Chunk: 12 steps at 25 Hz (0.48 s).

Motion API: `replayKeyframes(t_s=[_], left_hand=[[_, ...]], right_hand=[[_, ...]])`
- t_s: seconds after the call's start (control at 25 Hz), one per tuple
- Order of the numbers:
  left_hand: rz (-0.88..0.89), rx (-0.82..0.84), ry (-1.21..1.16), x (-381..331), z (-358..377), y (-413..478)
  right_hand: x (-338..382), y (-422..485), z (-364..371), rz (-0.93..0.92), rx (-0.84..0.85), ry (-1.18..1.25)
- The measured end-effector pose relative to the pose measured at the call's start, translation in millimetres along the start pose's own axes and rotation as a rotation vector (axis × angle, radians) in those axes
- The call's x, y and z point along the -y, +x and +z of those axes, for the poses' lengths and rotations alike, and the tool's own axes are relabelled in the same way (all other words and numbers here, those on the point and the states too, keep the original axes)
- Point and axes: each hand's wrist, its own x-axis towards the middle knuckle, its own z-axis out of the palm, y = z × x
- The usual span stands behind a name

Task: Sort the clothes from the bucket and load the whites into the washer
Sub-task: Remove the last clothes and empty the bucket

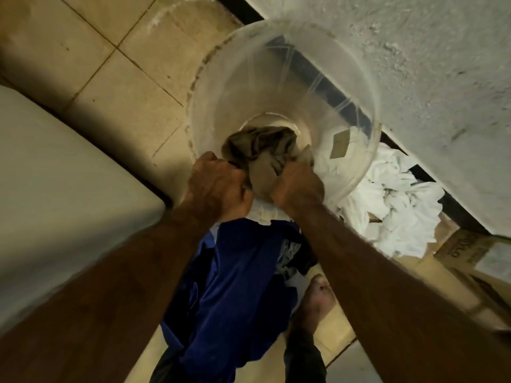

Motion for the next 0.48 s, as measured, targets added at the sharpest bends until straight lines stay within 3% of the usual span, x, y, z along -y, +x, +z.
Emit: replayKeyframes(t_s=[0.16,0.32,0.4,0.48], left_hand=[[-0.164,-0.049,-0.139,-20.8,-9.4,-21.1],[-0.257,-0.216,-0.416,-45.0,-20.9,-57.1],[-0.343,-0.213,-0.573,-51.4,-27.3,-70.7],[-0.383,-0.138,-0.657,-50.4,-33.5,-77.5]], right_hand=[[-2.9,-35.1,-41.1,0.023,-0.095,0.03],[-12.4,-73.5,-65.4,-0.014,-0.396,0.416],[-23.9,-94.8,-68.9,-0.019,-0.352,0.697],[-35.2,-118.4,-71.0,0.041,-0.198,1.089]])
